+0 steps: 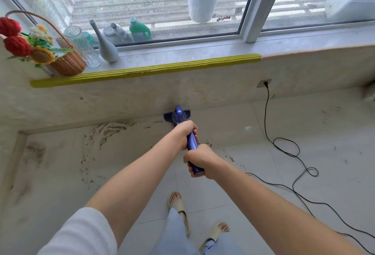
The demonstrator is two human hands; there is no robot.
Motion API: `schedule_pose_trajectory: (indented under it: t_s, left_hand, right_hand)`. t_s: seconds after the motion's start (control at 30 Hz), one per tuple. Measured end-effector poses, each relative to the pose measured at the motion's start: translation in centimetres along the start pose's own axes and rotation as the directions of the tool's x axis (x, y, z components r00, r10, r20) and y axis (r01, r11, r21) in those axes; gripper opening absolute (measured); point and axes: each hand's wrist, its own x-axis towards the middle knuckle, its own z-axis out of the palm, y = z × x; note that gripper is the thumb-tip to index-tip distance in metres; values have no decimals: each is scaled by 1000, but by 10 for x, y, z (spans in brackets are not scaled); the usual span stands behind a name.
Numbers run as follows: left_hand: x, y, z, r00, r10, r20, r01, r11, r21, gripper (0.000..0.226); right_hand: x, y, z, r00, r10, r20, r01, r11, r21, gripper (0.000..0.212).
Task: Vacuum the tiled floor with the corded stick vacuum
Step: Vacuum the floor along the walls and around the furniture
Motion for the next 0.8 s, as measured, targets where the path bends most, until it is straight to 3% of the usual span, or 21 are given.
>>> schedule_pose_trajectory:
  t_s: [0.23, 0.67, 0.8]
  left_hand:
    - [-3, 0, -3, 999, -3, 54, 7, 997, -78, 16]
    - [12, 39, 11, 994, 10, 111, 8, 988, -155, 25]
    - [9, 48, 18, 991, -23, 134, 36, 995, -94, 25]
  right_hand:
    - [-12, -5, -6, 996, -5, 92, 3, 1000, 23, 17]
    - [16, -36, -23, 1000, -28, 2, 28, 1000, -14, 15]
    - [14, -39, -28, 996, -49, -72, 48, 999, -19, 29]
